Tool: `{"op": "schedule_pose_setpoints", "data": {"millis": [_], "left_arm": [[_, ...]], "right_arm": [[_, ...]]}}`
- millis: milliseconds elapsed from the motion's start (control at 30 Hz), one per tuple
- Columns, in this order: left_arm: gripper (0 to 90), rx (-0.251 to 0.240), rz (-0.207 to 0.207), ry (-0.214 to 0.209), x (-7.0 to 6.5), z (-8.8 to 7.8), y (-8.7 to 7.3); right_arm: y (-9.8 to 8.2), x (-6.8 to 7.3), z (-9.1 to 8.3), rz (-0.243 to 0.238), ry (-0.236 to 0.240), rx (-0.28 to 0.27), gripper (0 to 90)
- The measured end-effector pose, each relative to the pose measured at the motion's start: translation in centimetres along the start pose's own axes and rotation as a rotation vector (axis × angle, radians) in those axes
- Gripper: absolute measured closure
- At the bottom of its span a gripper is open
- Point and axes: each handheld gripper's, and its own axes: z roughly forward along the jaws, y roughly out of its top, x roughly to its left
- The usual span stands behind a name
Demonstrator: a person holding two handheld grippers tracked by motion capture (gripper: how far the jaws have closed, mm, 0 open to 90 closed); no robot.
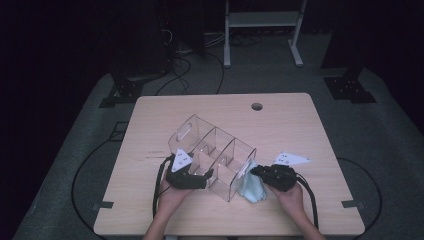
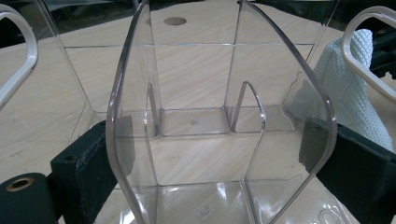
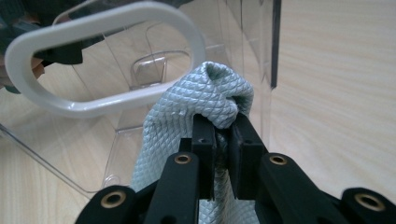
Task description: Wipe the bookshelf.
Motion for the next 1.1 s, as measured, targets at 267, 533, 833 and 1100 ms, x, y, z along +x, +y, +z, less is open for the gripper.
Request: {"op": "schedule_pose_setpoints", "data": {"millis": [267,533,833,1100], "left_arm": [[7.0,-0.002,-0.001,-0.002,0.0,0.0,0.0],[7.0,-0.005,-0.002,-0.002,0.1,0.0,0.0],[7.1,-0.006,-0.011,0.001,0.3,-0.2,-0.1],[7.1,-0.015,-0.019,0.0,0.7,-0.5,-0.1]], "right_arm": [[-0.1,0.6,0.0,-0.011,0.022,0.003,81.6],[-0.5,1.7,0.2,-0.024,0.044,0.031,81.7],[-0.7,3.3,0.5,-0.045,0.096,0.051,81.6],[-0.3,6.2,0.6,-0.137,0.157,0.055,81.5]]}}
